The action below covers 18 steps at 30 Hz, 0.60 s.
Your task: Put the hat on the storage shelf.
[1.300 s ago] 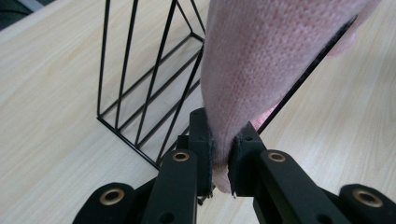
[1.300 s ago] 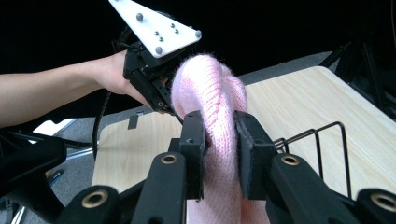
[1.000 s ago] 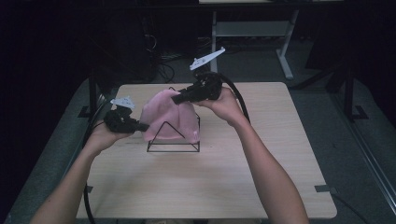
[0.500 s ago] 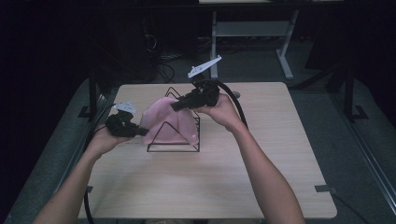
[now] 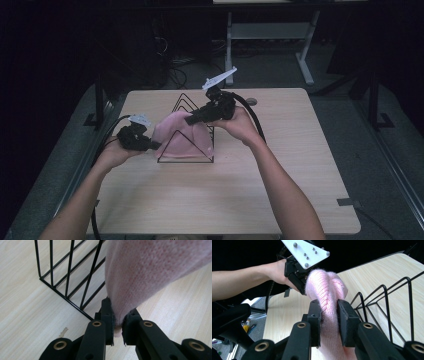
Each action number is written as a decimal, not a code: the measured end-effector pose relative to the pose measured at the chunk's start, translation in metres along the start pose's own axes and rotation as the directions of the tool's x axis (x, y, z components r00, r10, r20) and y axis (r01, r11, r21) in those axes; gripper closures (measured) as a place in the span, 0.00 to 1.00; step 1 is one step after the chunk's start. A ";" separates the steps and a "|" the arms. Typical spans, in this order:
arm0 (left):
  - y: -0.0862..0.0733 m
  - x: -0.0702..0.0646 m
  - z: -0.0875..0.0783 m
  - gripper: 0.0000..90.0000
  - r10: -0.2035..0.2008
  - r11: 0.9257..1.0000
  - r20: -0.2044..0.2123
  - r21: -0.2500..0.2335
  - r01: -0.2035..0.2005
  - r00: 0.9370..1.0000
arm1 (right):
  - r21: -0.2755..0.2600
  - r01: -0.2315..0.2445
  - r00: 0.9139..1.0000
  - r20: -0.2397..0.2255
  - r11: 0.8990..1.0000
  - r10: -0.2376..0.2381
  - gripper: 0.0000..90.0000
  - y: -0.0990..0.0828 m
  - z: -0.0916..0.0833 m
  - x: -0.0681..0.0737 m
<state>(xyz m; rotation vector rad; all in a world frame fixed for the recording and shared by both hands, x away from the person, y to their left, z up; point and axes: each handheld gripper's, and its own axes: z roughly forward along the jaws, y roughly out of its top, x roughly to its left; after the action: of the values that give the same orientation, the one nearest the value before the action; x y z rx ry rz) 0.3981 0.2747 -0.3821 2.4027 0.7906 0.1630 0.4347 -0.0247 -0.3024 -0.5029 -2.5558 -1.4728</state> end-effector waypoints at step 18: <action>-0.010 0.002 0.015 0.91 0.001 0.998 -0.021 0.064 0.001 1.000 | 0.033 -0.015 1.000 -0.016 0.999 0.016 0.79 -0.013 0.013 -0.003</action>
<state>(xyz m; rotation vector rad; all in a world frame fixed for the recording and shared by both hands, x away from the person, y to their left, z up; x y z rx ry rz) 0.3990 0.2746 -0.3998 2.4649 0.8168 0.1661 0.4331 -0.0201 -0.3203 -0.5031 -2.5534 -1.4215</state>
